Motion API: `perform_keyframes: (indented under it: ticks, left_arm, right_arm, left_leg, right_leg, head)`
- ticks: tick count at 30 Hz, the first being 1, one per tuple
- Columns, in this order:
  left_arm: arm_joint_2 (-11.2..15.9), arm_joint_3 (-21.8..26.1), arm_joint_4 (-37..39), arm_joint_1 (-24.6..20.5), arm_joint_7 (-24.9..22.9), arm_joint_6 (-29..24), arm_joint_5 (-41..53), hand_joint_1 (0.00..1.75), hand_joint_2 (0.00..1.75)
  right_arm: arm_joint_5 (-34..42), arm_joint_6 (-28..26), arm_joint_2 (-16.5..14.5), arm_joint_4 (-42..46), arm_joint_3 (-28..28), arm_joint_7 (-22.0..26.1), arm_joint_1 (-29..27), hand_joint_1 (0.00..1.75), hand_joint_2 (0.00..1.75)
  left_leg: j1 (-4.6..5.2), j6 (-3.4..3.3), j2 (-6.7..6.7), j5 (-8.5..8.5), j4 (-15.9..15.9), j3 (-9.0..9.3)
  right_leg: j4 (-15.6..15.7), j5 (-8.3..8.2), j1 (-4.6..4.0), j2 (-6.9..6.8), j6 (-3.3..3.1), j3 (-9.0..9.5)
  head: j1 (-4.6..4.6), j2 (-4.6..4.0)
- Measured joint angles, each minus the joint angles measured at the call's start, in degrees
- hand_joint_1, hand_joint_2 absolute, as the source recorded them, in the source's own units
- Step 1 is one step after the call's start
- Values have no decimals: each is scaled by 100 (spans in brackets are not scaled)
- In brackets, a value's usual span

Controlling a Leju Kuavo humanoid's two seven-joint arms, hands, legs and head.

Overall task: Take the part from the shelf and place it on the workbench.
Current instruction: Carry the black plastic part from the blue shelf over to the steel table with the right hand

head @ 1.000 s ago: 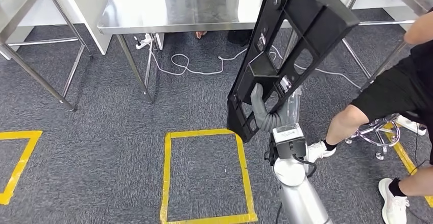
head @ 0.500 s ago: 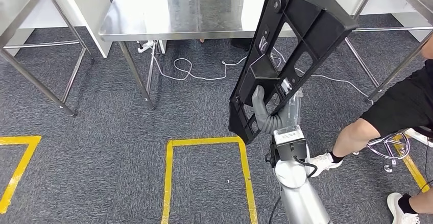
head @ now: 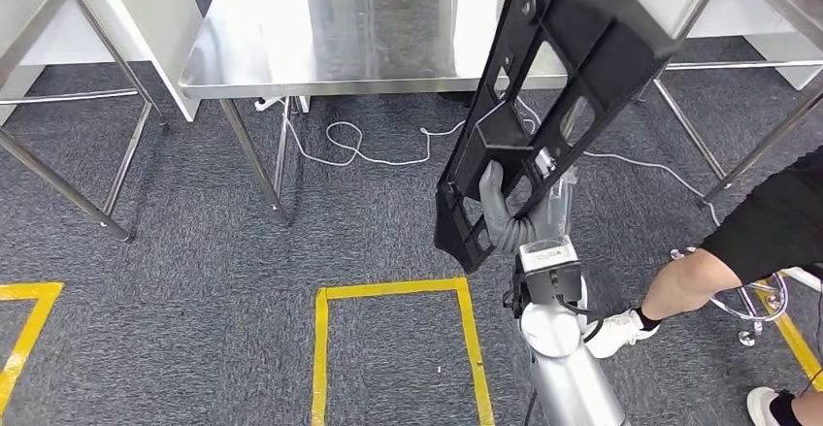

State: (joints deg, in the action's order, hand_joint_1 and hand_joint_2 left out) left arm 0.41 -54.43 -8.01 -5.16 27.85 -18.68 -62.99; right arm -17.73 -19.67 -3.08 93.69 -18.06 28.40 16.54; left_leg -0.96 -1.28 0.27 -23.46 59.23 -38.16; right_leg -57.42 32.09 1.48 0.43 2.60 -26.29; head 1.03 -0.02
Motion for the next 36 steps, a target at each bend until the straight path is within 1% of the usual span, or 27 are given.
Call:
perform_keyframes:
  ticks: [1,2,4,5,6,7,8,9,10,12,13,15,17,19,20,21,22,23,24,26,27,28,31,32,33,34,36]
  left_arm:
    - [-2,-3,-1,-1,5,1,-1,0,175]
    - [-3,-7,-1,-3,9,2,-1,0,175]
    - [-3,-23,-1,-11,15,3,-9,0,175]
    - [-2,-32,0,-11,15,3,-18,0,175]
    - [-2,-40,1,-9,15,2,-27,0,175]
    - [-3,-46,1,-5,15,2,-36,0,175]
    - [-3,-51,0,-1,15,2,-40,0,175]
    - [-5,-56,-1,0,15,2,-42,0,175]
    - [-13,-62,-1,1,16,1,-44,0,175]
    - [-26,-70,0,-3,22,-3,-51,0,175]
    - [-31,-74,0,-4,26,-5,-56,0,175]
    - [-32,-79,-1,-4,39,-7,-62,0,175]
    - [-31,-84,-2,-6,57,-6,-63,0,175]
    - [-29,-86,-3,-14,73,-5,-72,0,175]
    - [-29,-87,-3,-14,79,-5,-87,0,175]
    - [-28,-86,-2,-12,84,-5,-113,0,175]
    - [-28,-86,-2,-9,89,-5,-141,0,175]
    - [-28,-85,-2,-6,92,-5,-174,0,175]
    - [-28,-84,-2,-4,89,-5,-204,0,175]
    - [-31,-84,-2,-2,71,-7,-238,0,175]
    - [-32,-84,-2,-5,58,-7,-244,0,175]
    - [-35,-85,-2,-8,49,-7,-244,0,175]
    - [-48,-84,-2,-16,30,-8,-245,0,175]
    - [-52,-84,-2,-17,21,-8,-242,0,175]
    - [-56,-85,-2,-18,7,-7,-235,0,175]
    - [-59,-86,-2,-20,-5,-10,-225,0,175]
    - [-61,-91,-2,-23,-16,-26,-185,0,175]
  right_arm:
    - [13,-11,7,-2,9,-9,13,175,175]
    - [26,-22,18,-4,17,-14,25,175,175]
    - [57,-39,40,-16,34,-18,35,175,175]
    - [73,-47,54,-27,43,-18,33,175,175]
    - [87,-52,66,-40,51,-18,28,175,175]
    - [98,-56,79,-54,56,-18,25,175,175]
    - [102,-59,88,-65,57,-18,25,175,175]
    - [104,-61,93,-74,58,-18,27,175,175]
    - [105,-62,96,-83,58,-18,30,175,175]
    - [115,-67,105,-109,58,-23,47,175,175]
    - [121,-68,111,-124,57,-28,61,175,175]
    - [131,-71,116,-145,57,-41,95,175,175]
    - [134,-73,115,-160,60,-44,131,175,175]
    - [133,-74,100,-179,58,-45,173,175,175]
    - [134,-74,88,-192,56,-47,187,175,175]
    - [136,-71,78,-209,53,-51,194,175,175]
    - [138,-63,70,-234,48,-58,202,175,175]
    - [142,-50,57,-272,36,-68,220,175,175]
    - [147,-28,37,-320,17,-79,246,175,175]
    - [159,10,-25,-431,-40,-94,319,175,175]
    - [166,22,-60,-481,-68,-99,354,175,175]
    - [169,28,-90,-522,-94,-104,386,175,175]
    - [163,37,-150,-611,-148,-137,475,175,175]
    - [136,32,-162,-643,-166,-161,518,175,175]
    - [88,20,-174,-691,-187,-200,571,175,175]
    - [23,-3,-189,-748,-209,-251,619,175,175]
    - [-126,-90,-212,-878,-245,-354,677,175,175]
  left_leg:
    - [7,-52,-12,-23,-27,56]
    - [17,-103,-26,-48,-44,120]
    - [43,-188,-53,-127,-61,215]
    - [61,-220,-67,-175,-61,258]
    - [82,-240,-83,-228,-61,315]
    - [109,-254,-100,-285,-62,385]
    - [138,-265,-116,-345,-62,469]
    - [167,-273,-128,-407,-64,560]
    - [188,-279,-137,-470,-68,628]
    - [219,-257,-152,-584,-72,730]
    - [223,-239,-156,-614,-65,752]
    - [223,-200,-150,-631,-39,781]
    - [206,-144,-130,-637,244,653]
    - [150,-46,-112,-779,888,264]
    - [110,7,-104,-913,1214,29]
    - [67,61,-92,-1035,1453,-187]
    - [27,110,-78,-1086,1533,-332]
    - [-11,154,-62,-1012,1422,-383]
    - [-47,192,-47,-807,1139,-341]
    - [-97,231,-15,-235,379,-129]
    - [-99,214,-2,-60,122,-41]
    - [-90,176,5,25,-19,20]
    - [-44,-9,-23,0,-89,149]
    - [-34,-64,-33,-8,-111,197]
    - [-24,-111,-41,-18,-124,251]
    - [-15,-147,-44,-44,-136,286]
    - [10,-199,-58,-126,-137,353]
  right_leg:
    - [-133,-18,-6,-3,24,-36]
    - [-360,-17,-9,-7,27,-167]
    - [-1067,135,-15,-14,-28,-644]
    - [-1393,278,-26,-15,-60,-915]
    - [-1594,406,-43,-15,-83,-1140]
    - [-1622,460,-63,-15,-87,-1277]
    - [-1465,393,-90,-15,-74,-1317]
    - [-1149,196,-123,-16,-55,-1279]
    - [-786,-115,-163,-17,-56,-1204]
    - [-250,-598,-226,-24,-134,-1075]
    - [-144,-723,-240,-27,-198,-1042]
    - [-62,-752,-201,-24,-284,-946]
    - [27,-739,-136,-23,-345,-800]
    - [79,-676,-97,-28,-392,-660]
    - [83,-635,-86,-29,-399,-612]
    - [83,-587,-71,-25,-391,-559]
    - [83,-536,-53,-20,-371,-500]
    - [83,-479,-30,-13,-345,-428]
    - [83,-418,-5,-7,-313,-347]
    - [73,-291,22,3,-235,-193]
    - [80,-233,16,6,-186,-156]
    - [89,-195,2,9,-129,-107]
    - [71,-153,-37,6,27,3]
    - [-59,-131,-39,0,48,-57]
    - [-297,-84,-36,-6,46,-203]
    - [-653,-7,-26,-11,25,-436]
    - [-1375,242,-34,-13,-39,-982]
  head:
    - [1,0]
    - [-6,0]
    - [-14,0]
    - [-19,0]
    - [-20,0]
    - [-22,0]
    - [-23,0]
    - [-23,0]
    - [-19,0]
    - [-6,0]
    - [0,0]
    - [-12,0]
    - [-14,0]
    - [-12,0]
    - [-10,0]
    - [-12,0]
    - [-12,0]
    - [-12,0]
    - [-12,0]
    - [-2,0]
    - [3,0]
    - [7,0]
    - [-3,0]
    - [-7,0]
    - [-17,0]
    - [-22,0]
    - [-27,0]
